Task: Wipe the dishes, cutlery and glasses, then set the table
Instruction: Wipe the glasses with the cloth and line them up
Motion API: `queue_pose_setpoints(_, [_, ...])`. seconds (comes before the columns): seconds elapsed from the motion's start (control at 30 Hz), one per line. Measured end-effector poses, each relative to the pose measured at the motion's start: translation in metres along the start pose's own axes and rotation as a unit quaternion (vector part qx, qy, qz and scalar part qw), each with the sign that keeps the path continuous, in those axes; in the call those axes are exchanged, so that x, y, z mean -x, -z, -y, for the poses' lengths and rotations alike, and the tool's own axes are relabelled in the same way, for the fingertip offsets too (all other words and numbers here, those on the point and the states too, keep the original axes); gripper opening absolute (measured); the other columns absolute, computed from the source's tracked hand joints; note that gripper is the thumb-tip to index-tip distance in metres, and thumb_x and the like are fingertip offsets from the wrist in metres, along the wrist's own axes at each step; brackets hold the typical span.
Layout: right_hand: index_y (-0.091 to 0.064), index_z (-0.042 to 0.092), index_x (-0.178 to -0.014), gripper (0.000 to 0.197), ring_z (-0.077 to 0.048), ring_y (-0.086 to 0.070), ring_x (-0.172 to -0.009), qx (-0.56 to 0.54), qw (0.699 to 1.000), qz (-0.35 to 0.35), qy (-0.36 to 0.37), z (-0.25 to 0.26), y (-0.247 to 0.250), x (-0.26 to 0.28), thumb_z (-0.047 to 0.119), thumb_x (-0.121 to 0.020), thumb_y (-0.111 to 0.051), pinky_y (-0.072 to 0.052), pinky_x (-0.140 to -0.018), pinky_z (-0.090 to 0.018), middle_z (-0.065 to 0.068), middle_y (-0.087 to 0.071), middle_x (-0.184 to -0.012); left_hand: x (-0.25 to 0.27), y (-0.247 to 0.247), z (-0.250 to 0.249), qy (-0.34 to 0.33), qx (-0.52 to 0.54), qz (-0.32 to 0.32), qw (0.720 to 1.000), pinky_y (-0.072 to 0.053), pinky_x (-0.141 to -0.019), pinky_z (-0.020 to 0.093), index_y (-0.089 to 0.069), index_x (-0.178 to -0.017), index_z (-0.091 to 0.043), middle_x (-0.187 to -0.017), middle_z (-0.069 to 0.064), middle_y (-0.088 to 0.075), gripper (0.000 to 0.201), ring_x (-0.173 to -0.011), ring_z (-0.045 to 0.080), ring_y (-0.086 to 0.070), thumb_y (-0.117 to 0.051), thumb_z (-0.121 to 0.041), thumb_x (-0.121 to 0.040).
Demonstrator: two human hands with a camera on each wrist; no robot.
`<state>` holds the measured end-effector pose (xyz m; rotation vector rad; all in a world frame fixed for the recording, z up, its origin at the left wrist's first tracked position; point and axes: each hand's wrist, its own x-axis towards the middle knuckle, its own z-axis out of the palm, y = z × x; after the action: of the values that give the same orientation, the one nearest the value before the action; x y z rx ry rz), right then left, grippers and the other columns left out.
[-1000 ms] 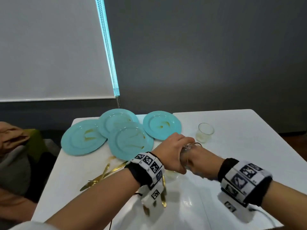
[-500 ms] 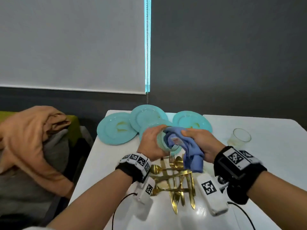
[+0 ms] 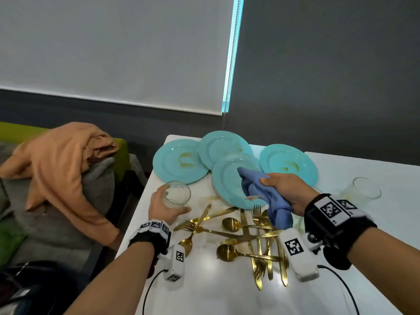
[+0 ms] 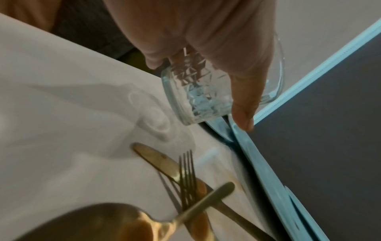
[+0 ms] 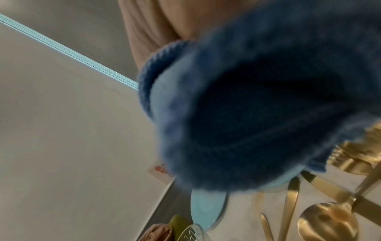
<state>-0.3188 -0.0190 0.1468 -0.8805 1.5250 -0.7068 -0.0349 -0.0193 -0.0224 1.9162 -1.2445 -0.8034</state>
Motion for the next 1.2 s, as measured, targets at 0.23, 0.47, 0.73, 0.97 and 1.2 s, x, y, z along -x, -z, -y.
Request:
queue_pose_setpoints(0.23, [-0.062,0.007,-0.085,0.012,-0.02,-0.057,-0.063,-0.018,1.0,0.003,-0.023,-0.004,-0.004,-0.01,0.006,-0.092,-0.052,-0.049,-0.051,-0.025,-0.012,-0.063,-0.077,-0.015,0.005,0.012,0.053,-0.005,-0.019,0.998,-0.043,-0.103,0.041,-0.049,-0.13,-0.019,-0.123,0.008,-0.06,0.097,-0.118,0.028,-0.052,-0.094,-0.026,-0.044])
queue_pose_setpoints(0.47, [-0.063,0.007,-0.092,0.009,-0.023,-0.06,-0.069,-0.026,0.999,0.006,-0.029,-0.007,-0.002,-0.018,0.008,-0.092,-0.053,-0.049,-0.058,-0.028,-0.015,-0.065,-0.086,-0.026,0.002,0.015,0.091,0.009,-0.017,0.996,-0.038,-0.105,0.04,-0.044,-0.132,-0.021,-0.129,0.009,-0.055,0.095,-0.127,0.03,-0.042,-0.092,-0.023,-0.05])
queue_pose_setpoints(0.73, [-0.063,0.006,-0.096,0.01,-0.02,-0.06,-0.07,-0.015,1.0,-0.001,-0.027,-0.012,-0.001,-0.023,0.008,-0.092,-0.054,-0.049,-0.055,-0.025,-0.013,-0.065,-0.086,-0.033,0.006,0.025,0.123,0.008,-0.034,0.992,-0.035,-0.11,0.046,-0.044,-0.131,-0.021,-0.132,0.009,-0.053,0.101,-0.13,0.031,-0.041,-0.094,-0.034,-0.044])
queue_pose_setpoints(0.97, [-0.062,0.003,-0.107,0.017,-0.02,-0.061,-0.071,-0.012,1.0,0.0,-0.022,-0.013,-0.004,-0.023,0.007,-0.092,-0.055,-0.05,-0.053,-0.022,-0.014,-0.065,-0.089,-0.027,0.011,0.014,0.137,-0.038,-0.026,0.99,-0.026,-0.115,0.048,-0.031,-0.143,-0.014,-0.143,0.015,-0.04,0.115,-0.137,0.034,-0.029,-0.093,-0.034,-0.047])
queue_pose_setpoints(1.2, [-0.061,0.003,-0.106,0.016,-0.02,-0.061,-0.071,-0.017,1.0,0.004,-0.013,-0.009,-0.005,-0.016,0.008,-0.092,-0.054,-0.05,-0.056,-0.024,-0.013,-0.065,-0.087,-0.015,0.022,-0.008,0.064,-0.064,-0.098,0.991,-0.015,-0.117,0.053,-0.015,-0.149,-0.014,-0.154,0.012,-0.016,0.128,-0.142,0.034,-0.01,-0.087,-0.051,-0.05])
